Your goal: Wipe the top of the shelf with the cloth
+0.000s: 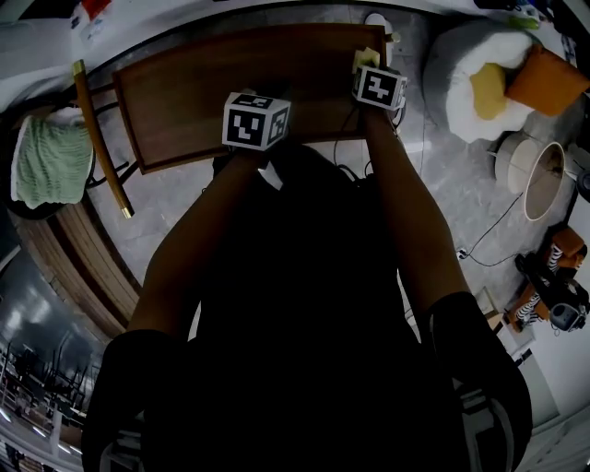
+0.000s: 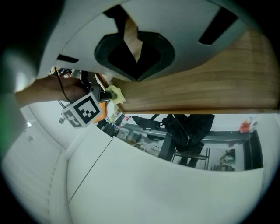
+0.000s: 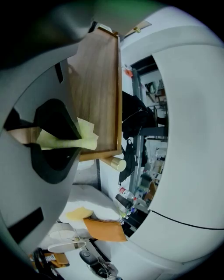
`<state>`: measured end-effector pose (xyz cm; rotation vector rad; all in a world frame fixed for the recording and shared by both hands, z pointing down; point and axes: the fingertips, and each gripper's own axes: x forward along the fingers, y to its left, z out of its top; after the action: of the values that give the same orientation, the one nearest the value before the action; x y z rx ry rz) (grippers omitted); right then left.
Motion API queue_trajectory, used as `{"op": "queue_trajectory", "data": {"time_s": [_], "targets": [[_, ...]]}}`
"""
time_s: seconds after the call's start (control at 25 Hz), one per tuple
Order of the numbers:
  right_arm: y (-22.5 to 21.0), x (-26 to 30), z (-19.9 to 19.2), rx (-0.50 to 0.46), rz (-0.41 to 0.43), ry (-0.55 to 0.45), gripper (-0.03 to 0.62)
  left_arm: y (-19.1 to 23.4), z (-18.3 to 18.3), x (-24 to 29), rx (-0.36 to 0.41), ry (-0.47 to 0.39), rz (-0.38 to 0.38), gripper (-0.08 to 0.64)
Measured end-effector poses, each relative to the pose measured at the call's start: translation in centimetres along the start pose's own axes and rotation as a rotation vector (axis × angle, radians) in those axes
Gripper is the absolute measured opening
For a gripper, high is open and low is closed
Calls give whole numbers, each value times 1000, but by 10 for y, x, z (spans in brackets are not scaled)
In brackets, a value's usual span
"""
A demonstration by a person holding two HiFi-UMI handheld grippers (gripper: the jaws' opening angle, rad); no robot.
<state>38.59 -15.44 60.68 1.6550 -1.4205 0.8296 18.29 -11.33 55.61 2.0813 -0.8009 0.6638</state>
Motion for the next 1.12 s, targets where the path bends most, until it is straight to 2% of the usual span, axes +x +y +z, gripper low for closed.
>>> {"op": "queue_trajectory", "data": {"time_s": [0.16,0.24,0.32,0.44,0.56,0.64,0.72,0.8,0.96,1.12], "targets": [[9,-12,13,49,0,-13,43,24,3,-26,-34,-52,5,12],[26,-24,23,23,24,-36,43,42,5,-44,-64,-80,29,12],[56,-37,36,-7,81,-68,43,62,6,-65,-100,-103,58,12],[124,-56,47,-38,197,-97,43,95,8,-106,-141,-133,101,12],[212,-72,50,-75,342,-113,43,125,9,-154,-166,-161,153,12],[275,-84,50,-68,475,-112,43,142,8,-184,-173,-172,181,12],[343,-98,44,-64,649,-99,43,158,6,-213,-182,-186,202,12],[399,-111,35,-105,768,-95,43,172,4,-240,-184,-203,226,12],[477,-120,17,-156,835,-54,43,201,-5,-279,-181,-209,256,12],[530,-117,-5,-183,859,-16,43,223,-18,-306,-186,-201,274,12]]}}
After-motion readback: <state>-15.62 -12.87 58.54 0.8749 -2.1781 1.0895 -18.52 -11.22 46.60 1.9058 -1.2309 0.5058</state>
